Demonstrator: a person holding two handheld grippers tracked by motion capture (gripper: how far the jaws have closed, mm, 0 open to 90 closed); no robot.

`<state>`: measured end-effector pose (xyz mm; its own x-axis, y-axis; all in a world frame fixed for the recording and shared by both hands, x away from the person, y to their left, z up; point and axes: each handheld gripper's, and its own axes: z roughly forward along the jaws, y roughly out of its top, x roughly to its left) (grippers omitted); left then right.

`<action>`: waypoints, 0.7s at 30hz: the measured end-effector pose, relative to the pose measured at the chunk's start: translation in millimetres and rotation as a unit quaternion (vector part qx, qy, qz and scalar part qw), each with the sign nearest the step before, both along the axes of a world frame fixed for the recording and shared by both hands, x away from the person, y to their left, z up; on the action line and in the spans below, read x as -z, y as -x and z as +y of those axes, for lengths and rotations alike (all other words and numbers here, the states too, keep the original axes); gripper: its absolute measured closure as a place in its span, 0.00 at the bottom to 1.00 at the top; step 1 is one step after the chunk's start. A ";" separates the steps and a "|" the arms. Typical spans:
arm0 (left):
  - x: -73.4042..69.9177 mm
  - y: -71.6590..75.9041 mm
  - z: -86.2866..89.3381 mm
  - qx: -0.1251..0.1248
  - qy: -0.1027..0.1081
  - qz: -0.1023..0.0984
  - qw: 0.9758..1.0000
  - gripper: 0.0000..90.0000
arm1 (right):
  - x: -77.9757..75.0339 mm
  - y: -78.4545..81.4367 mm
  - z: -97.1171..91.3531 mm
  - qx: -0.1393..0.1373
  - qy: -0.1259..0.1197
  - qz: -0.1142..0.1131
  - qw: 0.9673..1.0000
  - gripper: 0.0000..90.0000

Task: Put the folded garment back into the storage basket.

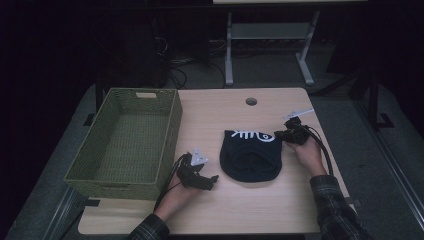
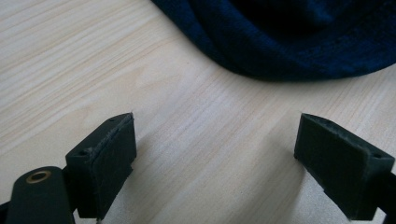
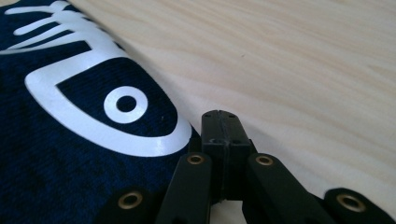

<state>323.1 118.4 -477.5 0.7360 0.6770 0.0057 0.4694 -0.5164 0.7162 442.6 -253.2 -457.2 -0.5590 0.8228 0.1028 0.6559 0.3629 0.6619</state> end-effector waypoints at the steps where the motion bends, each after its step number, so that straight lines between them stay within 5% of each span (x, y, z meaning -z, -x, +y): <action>1: -0.3 0.1 0.1 0.001 -0.001 0.001 1.000 0.13 | -0.1 1.8 -0.5 -0.002 0.000 -0.002 1.000 1.00; 21: -8.7 6.0 -3.5 0.017 -0.015 -0.004 1.000 0.14 | -0.4 39.6 -2.2 -0.033 -0.010 -0.006 0.999 1.00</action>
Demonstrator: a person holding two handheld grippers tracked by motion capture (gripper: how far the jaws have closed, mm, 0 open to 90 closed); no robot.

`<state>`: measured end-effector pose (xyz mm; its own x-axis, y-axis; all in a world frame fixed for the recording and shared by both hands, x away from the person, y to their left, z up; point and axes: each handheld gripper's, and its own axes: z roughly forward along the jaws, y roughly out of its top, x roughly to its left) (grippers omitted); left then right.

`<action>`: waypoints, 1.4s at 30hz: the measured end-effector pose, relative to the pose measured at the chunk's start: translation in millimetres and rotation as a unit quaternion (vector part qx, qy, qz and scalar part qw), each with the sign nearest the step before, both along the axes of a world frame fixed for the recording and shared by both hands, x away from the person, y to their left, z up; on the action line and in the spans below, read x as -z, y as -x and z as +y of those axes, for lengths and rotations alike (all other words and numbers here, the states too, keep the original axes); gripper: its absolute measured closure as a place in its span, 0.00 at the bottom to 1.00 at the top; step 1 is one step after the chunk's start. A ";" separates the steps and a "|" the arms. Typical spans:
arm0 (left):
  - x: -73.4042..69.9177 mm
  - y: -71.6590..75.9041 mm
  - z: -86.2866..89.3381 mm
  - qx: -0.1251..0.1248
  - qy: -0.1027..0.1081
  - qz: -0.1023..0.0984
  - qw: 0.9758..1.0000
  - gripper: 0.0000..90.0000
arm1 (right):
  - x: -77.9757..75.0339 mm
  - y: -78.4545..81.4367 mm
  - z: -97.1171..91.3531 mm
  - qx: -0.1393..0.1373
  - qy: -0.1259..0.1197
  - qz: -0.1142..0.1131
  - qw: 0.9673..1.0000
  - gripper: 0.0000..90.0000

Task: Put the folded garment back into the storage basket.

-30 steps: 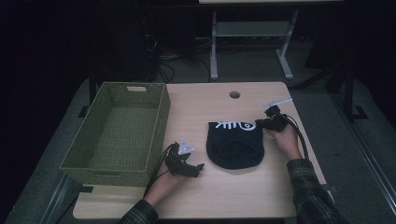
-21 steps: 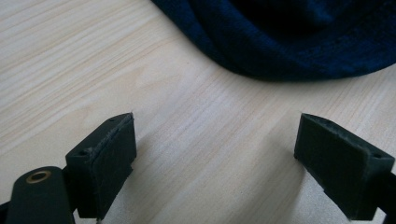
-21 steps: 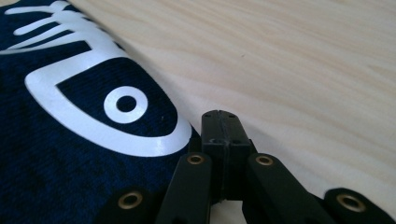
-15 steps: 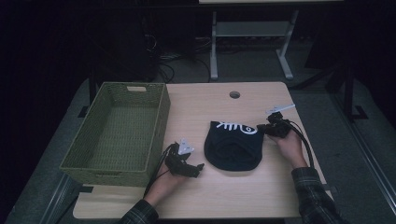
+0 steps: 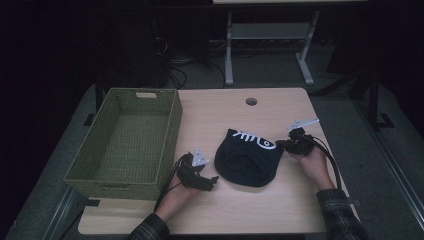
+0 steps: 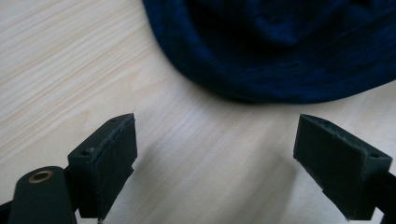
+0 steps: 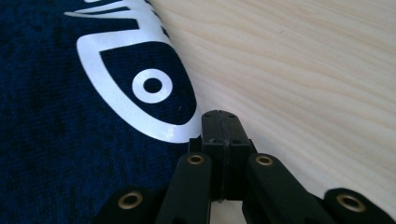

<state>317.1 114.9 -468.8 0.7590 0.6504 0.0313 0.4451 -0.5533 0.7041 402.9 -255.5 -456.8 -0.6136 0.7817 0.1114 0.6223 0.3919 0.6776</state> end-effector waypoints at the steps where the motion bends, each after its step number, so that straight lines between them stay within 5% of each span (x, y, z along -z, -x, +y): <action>1: -0.2 1.6 -1.2 0.002 0.002 0.002 1.000 0.14 | 0.8 1.5 -0.1 -0.004 0.000 -0.001 1.000 1.00; 14: -6.9 23.5 1.0 0.012 -0.013 0.019 1.000 0.14 | 3.8 26.9 3.4 -0.030 -0.003 0.000 1.000 1.00; 42: -9.3 20.7 2.9 0.019 -0.019 0.030 0.999 0.14 | -0.5 89.6 26.4 -0.080 -0.010 0.005 0.997 1.00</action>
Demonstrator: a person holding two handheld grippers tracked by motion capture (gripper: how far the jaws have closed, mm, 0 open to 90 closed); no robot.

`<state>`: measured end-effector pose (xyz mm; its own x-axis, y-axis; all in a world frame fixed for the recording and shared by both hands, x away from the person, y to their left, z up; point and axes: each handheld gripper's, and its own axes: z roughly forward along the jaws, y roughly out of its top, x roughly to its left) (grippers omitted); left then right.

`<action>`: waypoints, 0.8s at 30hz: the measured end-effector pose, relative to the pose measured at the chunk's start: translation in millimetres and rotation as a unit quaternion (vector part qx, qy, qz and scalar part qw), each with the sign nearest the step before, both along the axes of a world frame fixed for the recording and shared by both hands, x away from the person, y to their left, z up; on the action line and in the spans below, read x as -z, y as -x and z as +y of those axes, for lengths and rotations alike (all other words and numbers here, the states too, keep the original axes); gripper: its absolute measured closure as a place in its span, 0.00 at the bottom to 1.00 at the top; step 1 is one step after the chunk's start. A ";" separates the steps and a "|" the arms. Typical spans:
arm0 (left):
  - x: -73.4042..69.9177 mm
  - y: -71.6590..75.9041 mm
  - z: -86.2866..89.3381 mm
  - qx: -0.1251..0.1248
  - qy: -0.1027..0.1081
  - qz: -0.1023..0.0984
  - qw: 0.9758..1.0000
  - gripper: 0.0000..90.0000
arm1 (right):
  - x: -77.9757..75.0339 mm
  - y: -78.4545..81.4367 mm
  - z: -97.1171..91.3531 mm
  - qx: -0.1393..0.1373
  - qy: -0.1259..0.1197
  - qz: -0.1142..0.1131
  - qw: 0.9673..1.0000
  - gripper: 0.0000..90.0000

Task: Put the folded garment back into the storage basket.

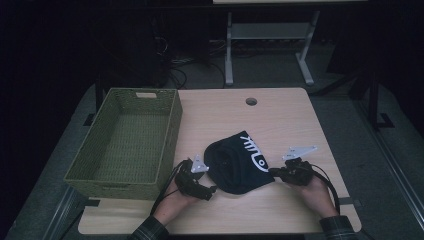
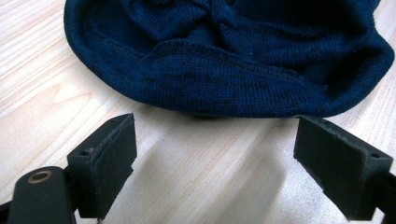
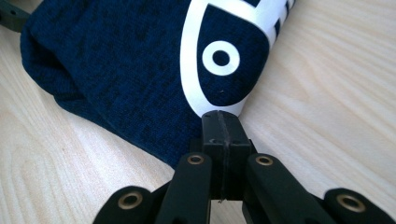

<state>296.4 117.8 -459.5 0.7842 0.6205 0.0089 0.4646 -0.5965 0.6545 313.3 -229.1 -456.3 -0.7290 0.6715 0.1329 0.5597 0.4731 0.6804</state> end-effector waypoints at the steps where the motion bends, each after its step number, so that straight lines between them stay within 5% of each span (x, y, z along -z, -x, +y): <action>1: -0.4 -0.4 -0.3 0.001 -0.002 -0.001 1.000 0.14 | -1.1 0.5 -1.4 0.004 -0.004 -0.002 1.000 1.00; 5: -2.6 -1.1 -1.1 0.003 -0.004 -0.003 1.000 0.14 | -2.9 4.0 -7.7 0.021 -0.009 -0.016 1.000 0.98; 16: -11.1 -4.8 -3.4 0.013 0.001 0.001 1.000 0.14 | 6.9 17.2 -29.4 0.097 0.004 -0.045 0.994 0.36; 24: -20.1 -11.8 -9.1 0.022 -0.004 0.006 1.000 0.14 | 16.0 20.9 -44.8 0.124 0.018 -0.045 0.991 0.21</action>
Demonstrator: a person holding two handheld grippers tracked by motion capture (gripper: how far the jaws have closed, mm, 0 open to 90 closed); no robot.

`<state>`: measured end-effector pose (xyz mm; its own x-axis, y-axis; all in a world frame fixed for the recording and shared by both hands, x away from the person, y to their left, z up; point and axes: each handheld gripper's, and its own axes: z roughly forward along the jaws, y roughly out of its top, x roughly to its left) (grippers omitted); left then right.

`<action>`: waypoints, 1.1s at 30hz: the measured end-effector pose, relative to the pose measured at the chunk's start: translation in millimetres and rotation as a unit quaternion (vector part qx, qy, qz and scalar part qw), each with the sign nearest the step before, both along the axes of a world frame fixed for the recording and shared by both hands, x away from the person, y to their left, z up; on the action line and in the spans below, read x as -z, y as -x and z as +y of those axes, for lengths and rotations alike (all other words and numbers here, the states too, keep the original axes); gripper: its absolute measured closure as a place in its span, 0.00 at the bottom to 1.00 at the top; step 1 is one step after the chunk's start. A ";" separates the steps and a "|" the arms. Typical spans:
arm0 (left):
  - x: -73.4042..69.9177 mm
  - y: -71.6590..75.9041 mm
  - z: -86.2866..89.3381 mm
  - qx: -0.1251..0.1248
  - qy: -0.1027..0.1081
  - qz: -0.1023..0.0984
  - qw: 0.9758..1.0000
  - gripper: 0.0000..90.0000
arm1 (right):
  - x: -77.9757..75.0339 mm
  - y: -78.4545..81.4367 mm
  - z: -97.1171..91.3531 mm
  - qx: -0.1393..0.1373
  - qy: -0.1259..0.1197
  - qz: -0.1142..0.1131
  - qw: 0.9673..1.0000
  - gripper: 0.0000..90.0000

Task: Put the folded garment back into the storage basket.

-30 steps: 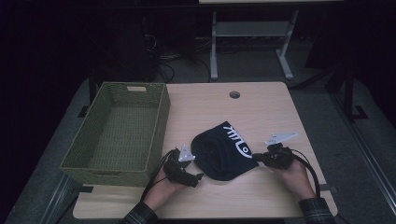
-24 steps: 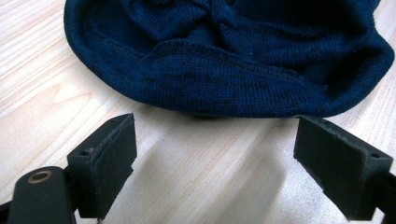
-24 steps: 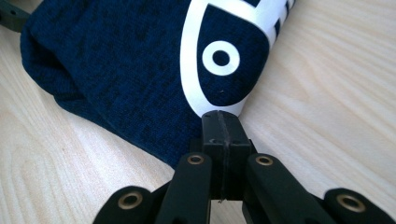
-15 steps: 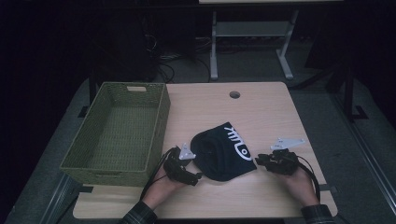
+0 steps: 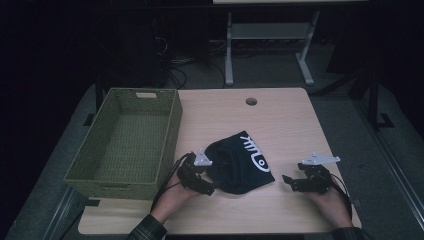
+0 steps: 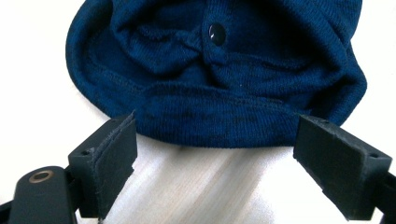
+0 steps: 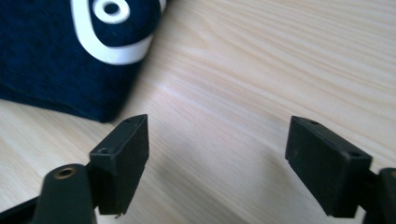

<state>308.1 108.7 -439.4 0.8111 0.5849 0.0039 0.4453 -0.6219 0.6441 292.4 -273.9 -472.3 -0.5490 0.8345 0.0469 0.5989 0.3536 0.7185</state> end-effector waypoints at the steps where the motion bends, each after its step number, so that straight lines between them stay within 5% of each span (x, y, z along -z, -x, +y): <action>1: -1.8 -1.3 -0.3 0.001 0.001 -0.002 1.000 0.14 | 1.4 0.4 -1.0 0.003 0.004 0.000 1.000 0.21; 9: -11.3 -10.9 -6.2 0.017 -0.011 0.017 1.000 0.14 | 7.9 1.9 -3.5 0.017 0.016 -0.003 1.000 0.15; 22: -24.9 -33.9 -18.0 0.032 -0.038 0.017 0.999 0.15 | 10.2 2.9 -3.4 0.012 0.010 -0.003 1.000 0.09; 27: -26.2 -44.4 -23.7 0.047 -0.047 0.028 0.997 0.16 | 10.3 2.7 -3.4 0.011 0.009 -0.003 1.000 0.09; 33: -23.4 -51.4 -36.1 0.081 -0.066 0.049 0.993 0.18 | 10.3 2.6 -3.4 0.010 0.008 -0.003 1.000 0.09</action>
